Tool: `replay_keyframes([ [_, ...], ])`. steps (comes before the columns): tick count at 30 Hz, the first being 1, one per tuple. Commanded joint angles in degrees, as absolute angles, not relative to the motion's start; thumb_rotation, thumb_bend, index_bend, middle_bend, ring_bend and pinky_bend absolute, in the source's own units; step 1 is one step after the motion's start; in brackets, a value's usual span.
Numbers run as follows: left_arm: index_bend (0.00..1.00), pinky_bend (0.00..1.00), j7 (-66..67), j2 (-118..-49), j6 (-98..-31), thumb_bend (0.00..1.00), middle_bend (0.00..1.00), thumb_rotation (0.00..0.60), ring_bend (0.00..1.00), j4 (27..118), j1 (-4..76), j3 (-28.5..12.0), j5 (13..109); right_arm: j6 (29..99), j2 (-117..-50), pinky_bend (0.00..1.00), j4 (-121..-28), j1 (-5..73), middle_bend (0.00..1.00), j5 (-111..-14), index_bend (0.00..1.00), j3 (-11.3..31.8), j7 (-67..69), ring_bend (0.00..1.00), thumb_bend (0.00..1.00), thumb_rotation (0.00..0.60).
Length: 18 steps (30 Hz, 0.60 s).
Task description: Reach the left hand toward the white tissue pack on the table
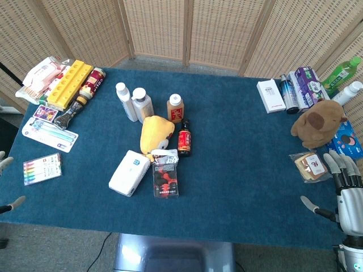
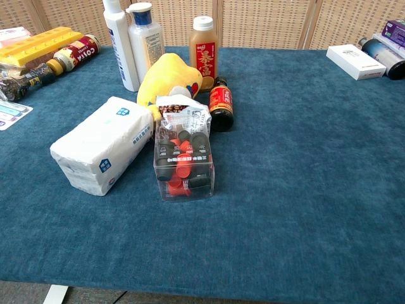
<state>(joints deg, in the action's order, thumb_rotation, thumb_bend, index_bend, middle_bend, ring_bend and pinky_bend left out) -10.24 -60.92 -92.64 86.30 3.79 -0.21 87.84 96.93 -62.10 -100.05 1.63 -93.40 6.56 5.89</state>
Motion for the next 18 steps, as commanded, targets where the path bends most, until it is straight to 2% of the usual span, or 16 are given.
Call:
replay_keyframes([
  [1, 0.15, 0.0, -10.3, -60.8, -92.6, 0.0, 0.0, 0.6, 0.0, 86.2, 3.8, -0.4, 88.0, 97.0, -62.1, 0.0, -100.1, 1.6, 0.0, -93.5, 0.0, 6.5, 5.8, 0.0, 0.0, 0.6],
  [8, 0.15, 0.0, -9.8, -61.1, -91.5, 0.0, 0.0, 0.6, 0.0, 85.4, 4.5, -0.4, 89.8, 97.1, -62.2, 0.0, -100.2, 1.5, 0.0, -93.6, 0.0, 6.5, 5.6, 0.0, 0.0, 0.6],
  [10, 0.12, 0.0, -8.4, -61.4, -91.2, 0.0, 0.0, 0.6, 0.0, 84.2, 5.7, -0.5, 91.9, 97.0, -62.2, 0.0, -100.2, 1.6, 0.0, -93.6, 0.0, 6.5, 5.4, 0.0, 0.0, 0.6],
  [13, 0.04, 0.0, -5.1, -62.4, -90.6, 0.0, 0.0, 0.6, 0.0, 80.2, 9.1, -0.8, 97.3, 96.8, -62.3, 0.0, -100.2, 1.7, 0.0, -93.5, 0.0, 6.5, 5.3, 0.0, 0.0, 0.6],
  [18, 0.0, 0.0, -0.4, -64.2, -88.0, 0.0, 0.0, 0.6, 0.0, 74.0, 17.0, -0.4, 108.5, 97.0, -62.2, 0.0, -100.5, 1.6, 0.0, -93.5, 0.0, 6.6, 5.5, 0.0, 0.0, 0.6],
])
